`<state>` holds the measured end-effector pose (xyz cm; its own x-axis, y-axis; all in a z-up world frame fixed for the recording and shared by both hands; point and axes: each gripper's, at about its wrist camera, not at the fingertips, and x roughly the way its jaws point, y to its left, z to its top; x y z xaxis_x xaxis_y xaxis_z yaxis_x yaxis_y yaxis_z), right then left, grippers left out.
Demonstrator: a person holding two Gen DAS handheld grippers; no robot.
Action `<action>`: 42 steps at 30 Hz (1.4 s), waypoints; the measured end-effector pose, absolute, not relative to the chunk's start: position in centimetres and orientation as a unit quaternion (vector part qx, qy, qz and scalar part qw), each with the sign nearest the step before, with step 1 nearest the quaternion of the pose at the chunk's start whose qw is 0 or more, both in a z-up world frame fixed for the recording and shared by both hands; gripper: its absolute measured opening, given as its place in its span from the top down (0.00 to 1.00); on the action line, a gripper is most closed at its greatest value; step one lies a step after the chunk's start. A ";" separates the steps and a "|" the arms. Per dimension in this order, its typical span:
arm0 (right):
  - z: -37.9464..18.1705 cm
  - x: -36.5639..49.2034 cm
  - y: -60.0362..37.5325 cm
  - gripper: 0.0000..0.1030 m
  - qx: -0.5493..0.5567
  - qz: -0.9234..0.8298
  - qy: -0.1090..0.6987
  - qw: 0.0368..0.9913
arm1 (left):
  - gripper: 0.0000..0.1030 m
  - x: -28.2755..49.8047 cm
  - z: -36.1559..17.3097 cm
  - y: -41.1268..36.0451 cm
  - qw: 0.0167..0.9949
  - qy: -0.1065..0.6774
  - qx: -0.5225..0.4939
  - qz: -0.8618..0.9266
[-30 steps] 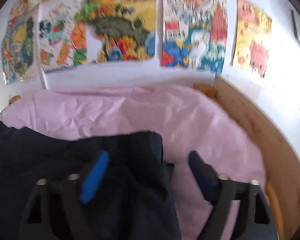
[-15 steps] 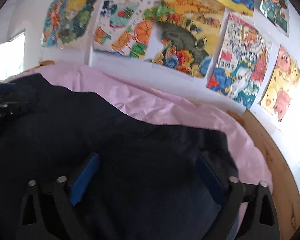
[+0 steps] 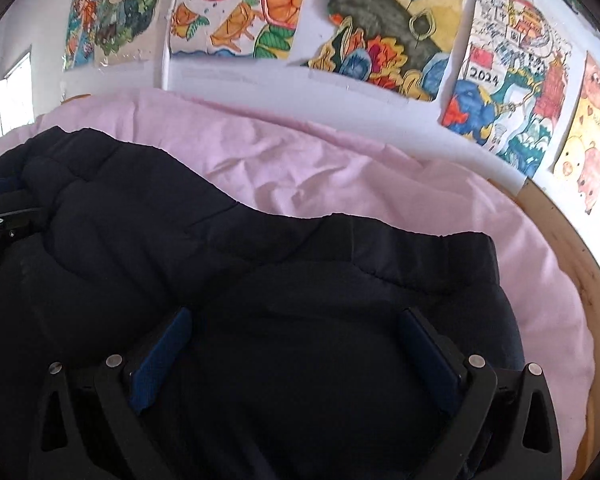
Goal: Fold large clothes
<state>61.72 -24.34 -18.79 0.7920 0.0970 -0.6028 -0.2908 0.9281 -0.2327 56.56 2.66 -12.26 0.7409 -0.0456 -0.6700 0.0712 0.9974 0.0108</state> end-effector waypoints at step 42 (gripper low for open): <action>-18.5 59.6 -24.1 0.00 -0.152 0.100 0.284 0.941 | 0.01 54.4 -10.3 5.1 0.931 0.339 -0.071 -0.116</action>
<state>59.56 -24.13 -18.50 0.8187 0.1020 -0.5651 -0.2749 0.9336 -0.2297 54.37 5.06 -10.29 0.7429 -0.2643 -0.6150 0.1674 0.9629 -0.2116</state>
